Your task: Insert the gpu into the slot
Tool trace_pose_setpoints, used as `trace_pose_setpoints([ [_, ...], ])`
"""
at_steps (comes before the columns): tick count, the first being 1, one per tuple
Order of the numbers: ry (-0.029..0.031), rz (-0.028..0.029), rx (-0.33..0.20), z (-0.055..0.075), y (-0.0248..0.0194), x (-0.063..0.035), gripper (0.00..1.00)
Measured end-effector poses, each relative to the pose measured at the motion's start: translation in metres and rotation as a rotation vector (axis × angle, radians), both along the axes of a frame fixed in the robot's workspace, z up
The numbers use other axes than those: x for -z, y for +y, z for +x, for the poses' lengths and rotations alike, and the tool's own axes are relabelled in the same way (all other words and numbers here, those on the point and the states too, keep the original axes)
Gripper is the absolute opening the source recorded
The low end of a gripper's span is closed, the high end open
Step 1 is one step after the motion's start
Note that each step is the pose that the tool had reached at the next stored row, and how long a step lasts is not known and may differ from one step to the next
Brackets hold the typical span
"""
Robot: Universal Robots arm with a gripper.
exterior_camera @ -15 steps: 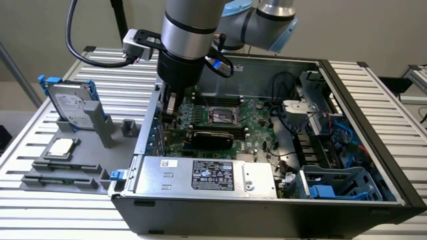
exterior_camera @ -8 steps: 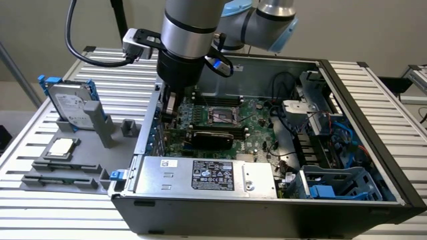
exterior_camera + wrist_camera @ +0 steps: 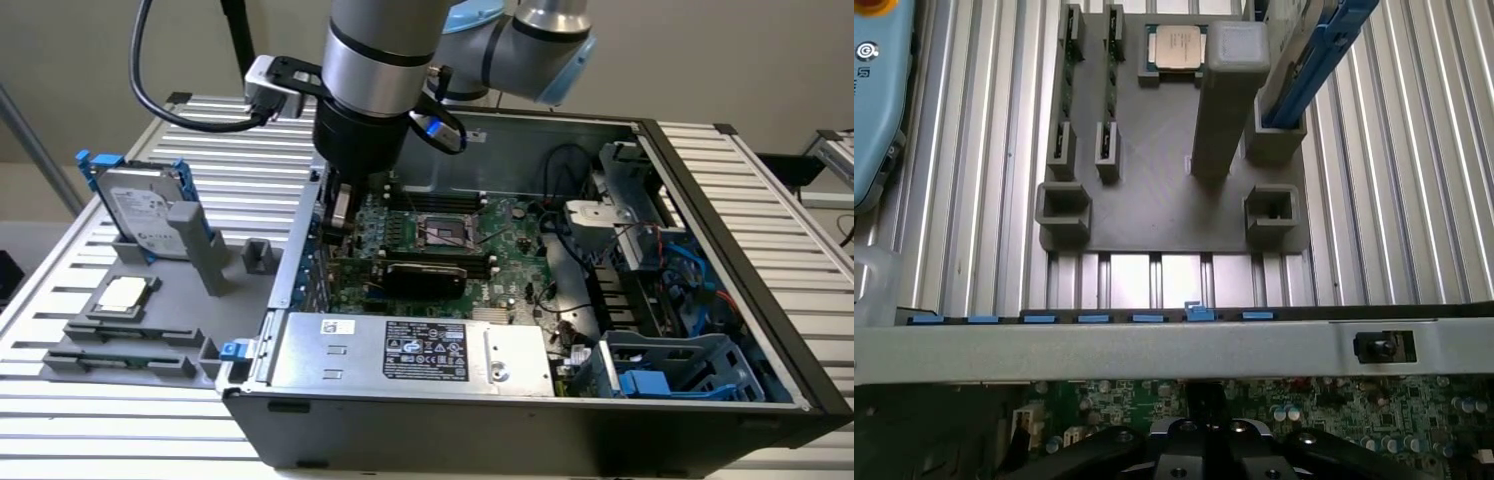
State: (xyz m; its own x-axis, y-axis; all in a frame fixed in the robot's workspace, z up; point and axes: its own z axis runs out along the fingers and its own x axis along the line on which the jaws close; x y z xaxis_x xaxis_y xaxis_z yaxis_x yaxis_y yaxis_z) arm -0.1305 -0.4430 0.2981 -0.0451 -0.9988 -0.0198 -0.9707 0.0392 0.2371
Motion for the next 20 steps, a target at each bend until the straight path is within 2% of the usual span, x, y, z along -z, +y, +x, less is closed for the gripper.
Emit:
trace_pose_setpoints([
  [20, 0.0018, -0.0006, 0.000, -0.0034, 0.0000, 0.0011, 0.11],
])
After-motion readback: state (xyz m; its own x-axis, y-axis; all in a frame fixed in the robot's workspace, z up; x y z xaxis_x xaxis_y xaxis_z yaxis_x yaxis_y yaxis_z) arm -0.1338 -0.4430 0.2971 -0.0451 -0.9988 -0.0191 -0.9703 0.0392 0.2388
